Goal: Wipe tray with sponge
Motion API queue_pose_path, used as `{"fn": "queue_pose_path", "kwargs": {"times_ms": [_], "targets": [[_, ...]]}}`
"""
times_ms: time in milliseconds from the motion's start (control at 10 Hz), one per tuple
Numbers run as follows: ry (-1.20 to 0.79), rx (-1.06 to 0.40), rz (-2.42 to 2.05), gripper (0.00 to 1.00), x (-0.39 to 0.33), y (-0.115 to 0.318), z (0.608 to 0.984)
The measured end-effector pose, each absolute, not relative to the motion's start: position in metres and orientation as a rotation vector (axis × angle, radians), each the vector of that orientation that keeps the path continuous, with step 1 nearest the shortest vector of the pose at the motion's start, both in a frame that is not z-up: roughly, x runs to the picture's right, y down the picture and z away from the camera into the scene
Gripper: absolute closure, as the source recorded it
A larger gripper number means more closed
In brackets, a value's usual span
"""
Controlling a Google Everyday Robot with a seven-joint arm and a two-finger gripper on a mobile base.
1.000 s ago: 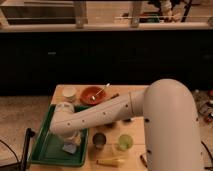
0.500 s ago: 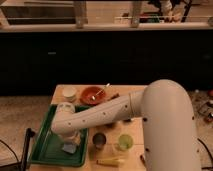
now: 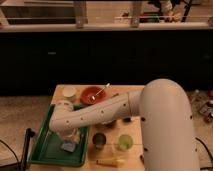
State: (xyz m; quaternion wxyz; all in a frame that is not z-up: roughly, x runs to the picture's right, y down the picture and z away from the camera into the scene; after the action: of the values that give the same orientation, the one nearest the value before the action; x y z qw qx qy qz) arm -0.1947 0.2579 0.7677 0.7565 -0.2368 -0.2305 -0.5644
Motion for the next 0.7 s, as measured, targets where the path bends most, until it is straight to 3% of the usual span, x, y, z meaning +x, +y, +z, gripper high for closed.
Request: {"fn": "queue_pose_path", "kwargs": {"times_ms": [700], "targets": [[-0.498, -0.531, -1.262, 0.95, -0.225, 0.223, 0.792]]}}
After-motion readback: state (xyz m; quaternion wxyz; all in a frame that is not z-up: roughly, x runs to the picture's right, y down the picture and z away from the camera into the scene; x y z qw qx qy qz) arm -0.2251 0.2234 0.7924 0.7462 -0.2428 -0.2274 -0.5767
